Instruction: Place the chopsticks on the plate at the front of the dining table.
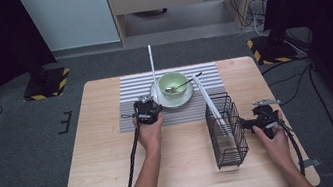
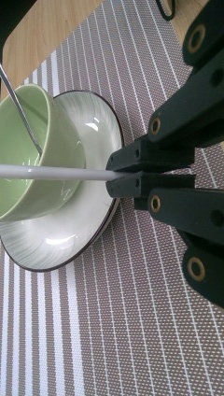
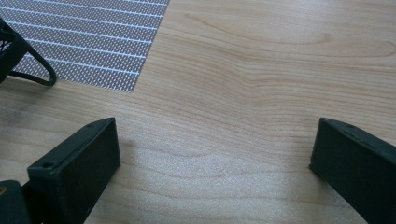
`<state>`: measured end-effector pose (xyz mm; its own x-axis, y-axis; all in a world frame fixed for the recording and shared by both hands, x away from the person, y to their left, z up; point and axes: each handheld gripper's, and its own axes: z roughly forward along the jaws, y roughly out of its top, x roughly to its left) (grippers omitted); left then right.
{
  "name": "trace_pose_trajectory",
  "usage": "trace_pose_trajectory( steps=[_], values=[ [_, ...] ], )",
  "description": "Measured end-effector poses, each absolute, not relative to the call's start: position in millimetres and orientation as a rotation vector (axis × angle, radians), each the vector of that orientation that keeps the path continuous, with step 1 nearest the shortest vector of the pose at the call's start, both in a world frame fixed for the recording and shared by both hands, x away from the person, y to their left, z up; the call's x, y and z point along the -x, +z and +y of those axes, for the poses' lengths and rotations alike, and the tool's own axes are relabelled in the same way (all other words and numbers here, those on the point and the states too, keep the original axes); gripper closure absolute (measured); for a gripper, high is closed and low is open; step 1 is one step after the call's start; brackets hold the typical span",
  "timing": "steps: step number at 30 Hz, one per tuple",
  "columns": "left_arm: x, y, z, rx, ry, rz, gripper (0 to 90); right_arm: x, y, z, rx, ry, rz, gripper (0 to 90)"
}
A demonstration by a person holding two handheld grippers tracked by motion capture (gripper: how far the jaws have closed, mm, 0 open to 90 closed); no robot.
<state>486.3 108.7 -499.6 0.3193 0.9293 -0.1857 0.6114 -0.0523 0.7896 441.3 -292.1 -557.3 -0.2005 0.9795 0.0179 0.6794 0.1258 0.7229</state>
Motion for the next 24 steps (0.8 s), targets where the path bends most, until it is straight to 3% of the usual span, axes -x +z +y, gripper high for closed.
trace_pose_trajectory(
  steps=[24],
  values=[
    [-483.9, -505.4, 116.7, -1.728, 0.467, 1.427, 86.5, -441.2, -557.3, -291.8, -1.598, 0.843, 1.938, 1.3]
  ],
)
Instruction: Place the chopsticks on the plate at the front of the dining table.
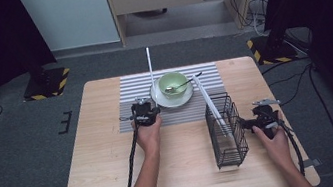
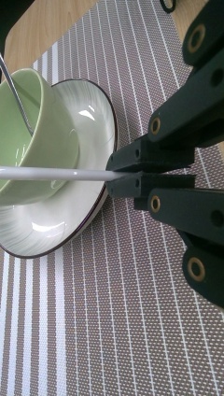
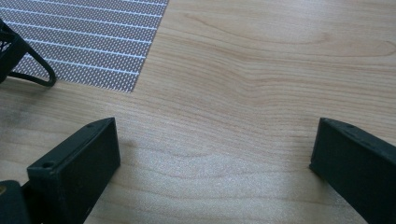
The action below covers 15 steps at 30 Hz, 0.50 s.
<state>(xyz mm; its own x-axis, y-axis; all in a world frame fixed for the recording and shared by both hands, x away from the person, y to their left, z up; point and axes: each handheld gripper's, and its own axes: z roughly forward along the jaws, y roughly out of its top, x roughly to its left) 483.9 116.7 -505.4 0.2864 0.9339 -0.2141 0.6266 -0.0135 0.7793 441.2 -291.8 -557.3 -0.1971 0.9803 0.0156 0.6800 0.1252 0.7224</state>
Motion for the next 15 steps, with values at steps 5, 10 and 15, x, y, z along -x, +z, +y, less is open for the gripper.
trace_pose_trajectory(
  steps=[5, 10, 15],
  values=[
    [-483.9, -506.0, 118.7, -1.722, 0.466, 1.437, 86.5, -441.2, -557.3, -291.6, -1.6, 0.844, 1.937, 1.3],
    [-484.1, -507.5, 121.4, -1.705, 0.473, 1.459, 86.5, -441.2, -557.3, -291.3, -1.601, 0.841, 1.936, 1.2],
    [-484.1, -508.7, 121.5, -1.701, 0.476, 1.472, 86.5, -441.2, -557.3, -291.3, -1.601, 0.84, 1.936, 1.2]
  ],
)
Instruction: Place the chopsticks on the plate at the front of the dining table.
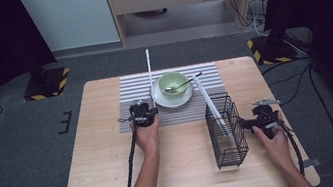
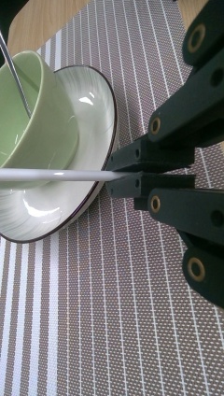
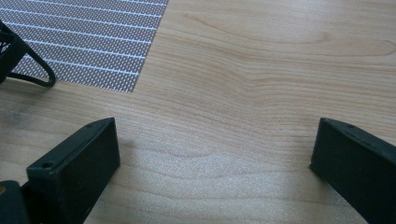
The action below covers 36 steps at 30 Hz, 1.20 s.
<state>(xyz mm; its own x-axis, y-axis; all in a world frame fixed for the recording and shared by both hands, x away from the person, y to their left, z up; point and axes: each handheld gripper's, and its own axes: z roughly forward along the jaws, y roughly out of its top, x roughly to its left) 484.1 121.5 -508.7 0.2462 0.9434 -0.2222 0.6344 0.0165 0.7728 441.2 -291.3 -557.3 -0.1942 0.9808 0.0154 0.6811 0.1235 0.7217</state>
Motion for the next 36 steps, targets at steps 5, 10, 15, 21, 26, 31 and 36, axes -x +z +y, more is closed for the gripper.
trace_pose_trajectory(
  steps=[5, 10, 15, 21, 26, 31, 36],
  values=[
    [-484.6, -509.8, 122.2, -1.701, 0.478, 1.48, 86.5, -441.2, -557.3, -291.3, -1.601, 0.84, 1.937, 1.2],
    [-484.1, -509.9, 122.4, -1.698, 0.481, 1.482, 86.5, -441.2, -557.3, -291.3, -1.601, 0.84, 1.936, 1.2],
    [-483.7, -510.4, 122.6, -1.692, 0.486, 1.49, 86.5, -441.2, -557.3, -291.3, -1.601, 0.841, 1.936, 1.2],
    [-483.3, -510.2, 122.5, -1.693, 0.491, 1.492, 86.5, -441.2, -557.3, -291.3, -1.601, 0.84, 1.936, 1.2],
    [-483.3, -510.9, 122.4, -1.695, 0.493, 1.492, 86.5, -441.2, -557.3, -291.3, -1.602, 0.841, 1.936, 1.2],
    [-482.9, -511.5, 122.2, -1.697, 0.495, 1.494, 86.5, -441.2, -557.3, -291.3, -1.602, 0.841, 1.937, 1.2],
    [-481.7, -512.8, 120.7, -1.701, 0.499, 1.496, 86.5, -441.2, -557.3, -291.3, -1.601, 0.84, 1.937, 1.2]
  ],
)
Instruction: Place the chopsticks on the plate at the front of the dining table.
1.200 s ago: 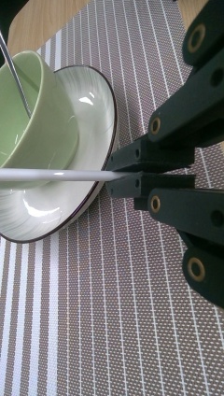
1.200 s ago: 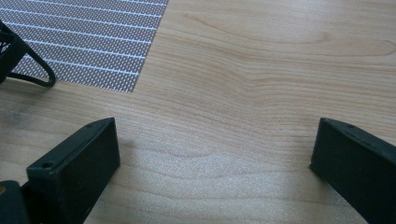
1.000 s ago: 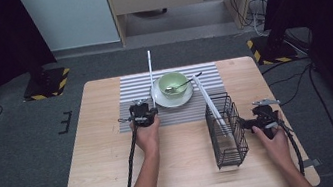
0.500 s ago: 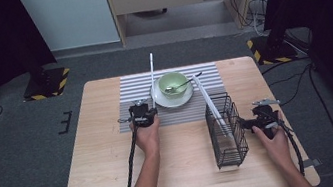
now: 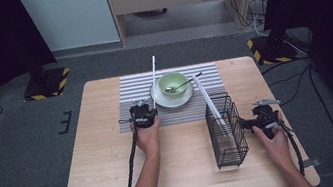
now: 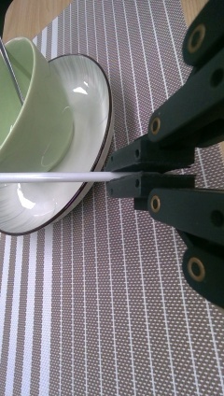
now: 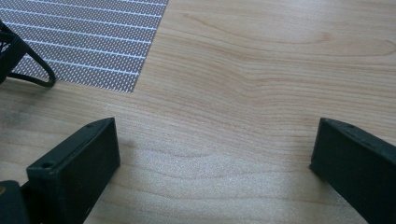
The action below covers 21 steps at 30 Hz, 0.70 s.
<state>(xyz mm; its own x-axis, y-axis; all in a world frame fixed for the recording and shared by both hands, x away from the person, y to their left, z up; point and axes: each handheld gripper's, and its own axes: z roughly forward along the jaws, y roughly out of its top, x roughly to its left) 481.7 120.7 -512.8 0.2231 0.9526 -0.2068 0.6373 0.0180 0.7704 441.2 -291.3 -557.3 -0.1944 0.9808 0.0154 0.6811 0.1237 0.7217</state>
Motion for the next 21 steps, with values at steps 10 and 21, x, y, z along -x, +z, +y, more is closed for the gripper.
trace_pose_trajectory(
  steps=[10, 21],
  values=[
    [-482.2, -514.2, 123.2, -1.701, 0.508, 1.512, 86.5, -441.2, -557.3, -291.3, -1.601, 0.841, 1.936, 1.2],
    [-483.0, -515.4, 123.3, -1.71, 0.51, 1.516, 86.5, -441.2, -557.3, -291.3, -1.602, 0.841, 1.936, 1.2]
  ],
)
